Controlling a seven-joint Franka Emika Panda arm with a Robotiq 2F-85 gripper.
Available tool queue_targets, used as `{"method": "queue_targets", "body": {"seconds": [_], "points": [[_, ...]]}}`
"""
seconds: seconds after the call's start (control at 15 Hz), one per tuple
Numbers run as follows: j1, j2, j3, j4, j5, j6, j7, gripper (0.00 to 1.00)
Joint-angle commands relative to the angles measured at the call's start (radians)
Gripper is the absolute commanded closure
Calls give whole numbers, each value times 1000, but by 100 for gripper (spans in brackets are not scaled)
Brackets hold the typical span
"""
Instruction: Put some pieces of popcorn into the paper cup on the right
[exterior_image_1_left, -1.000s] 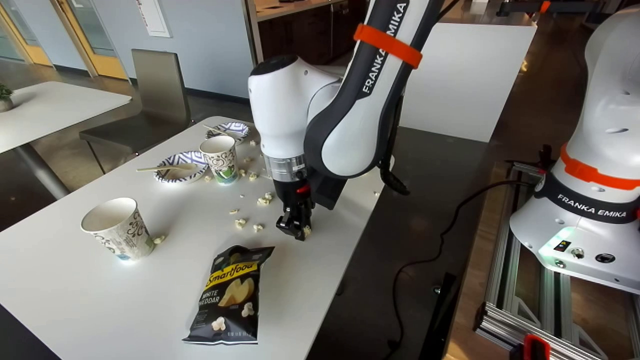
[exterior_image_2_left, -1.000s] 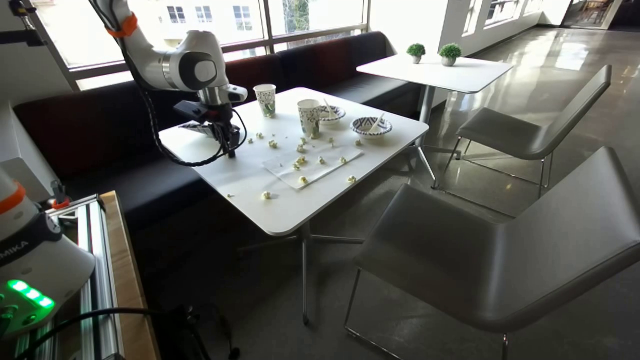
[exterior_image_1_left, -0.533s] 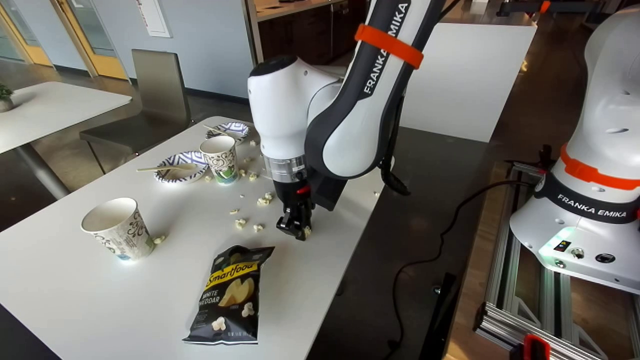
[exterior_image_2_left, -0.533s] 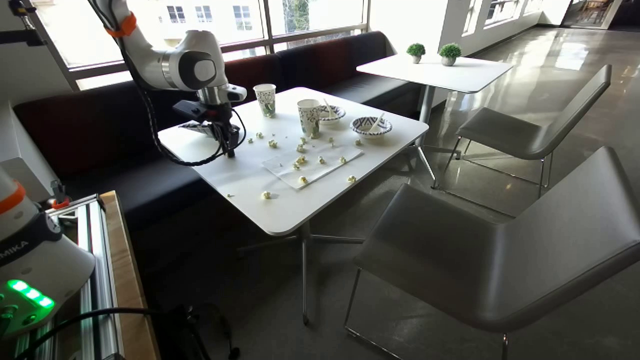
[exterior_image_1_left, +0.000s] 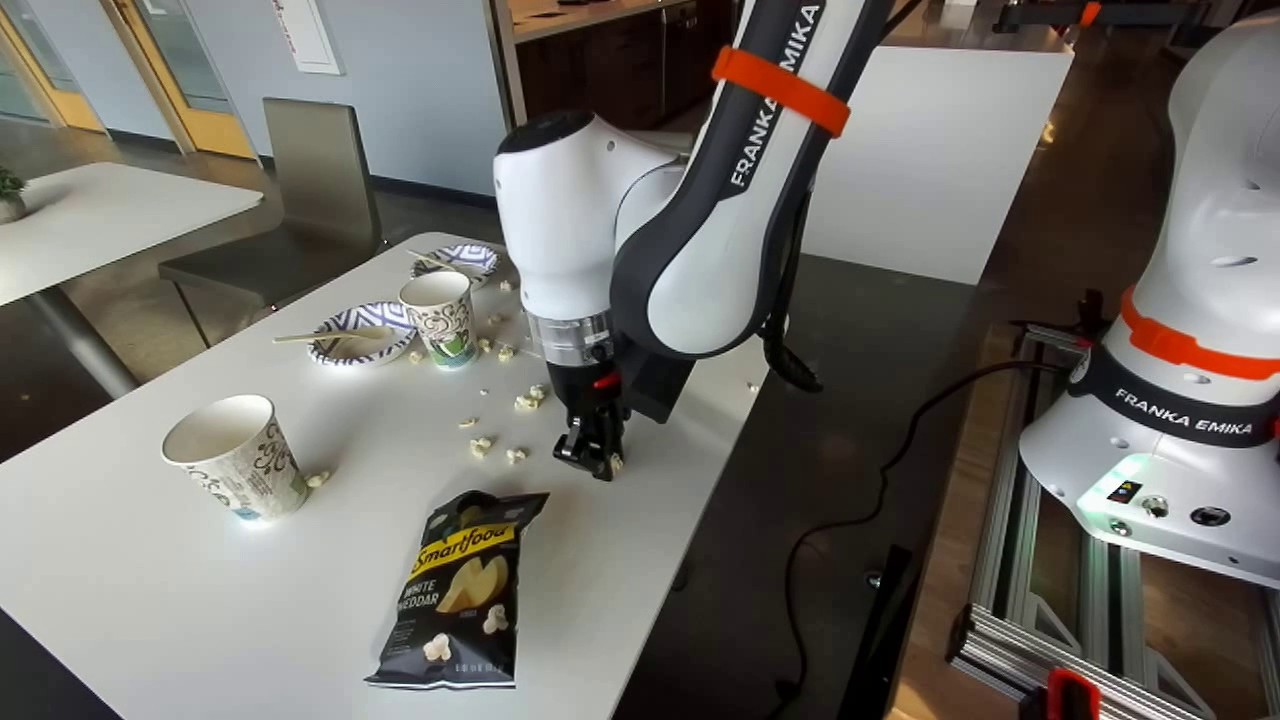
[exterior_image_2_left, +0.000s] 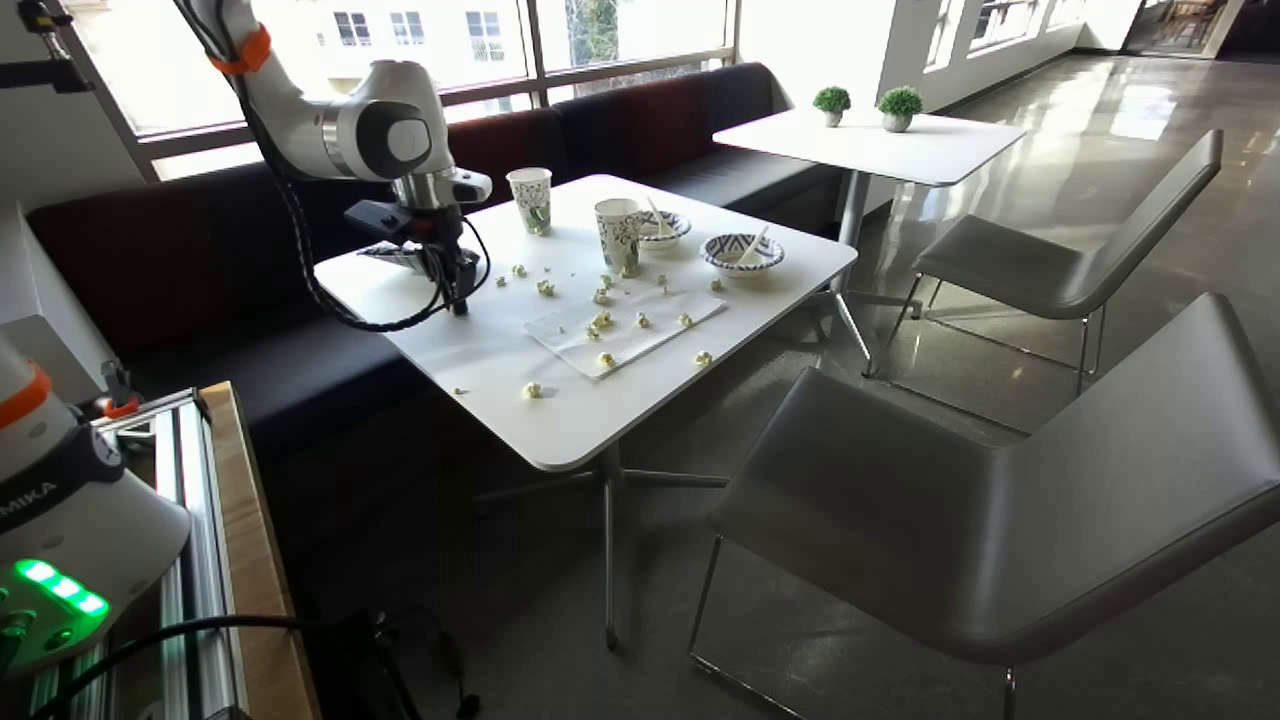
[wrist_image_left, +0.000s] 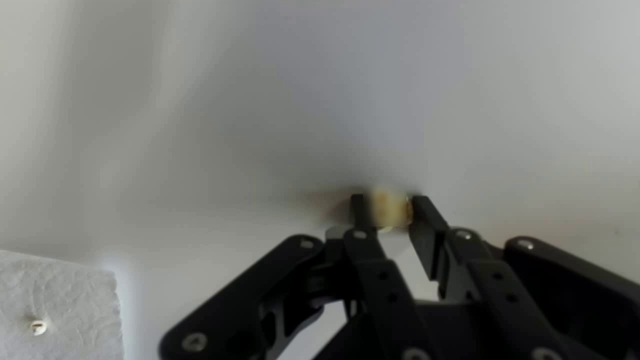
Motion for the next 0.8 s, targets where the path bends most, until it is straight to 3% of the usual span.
{"method": "queue_targets", "body": {"seconds": [0.0,0.73], "points": [[18,-5,-12,-7,-35,-36,36,76],[50,-59,-31,-14,-113,-27,83,85]]}}
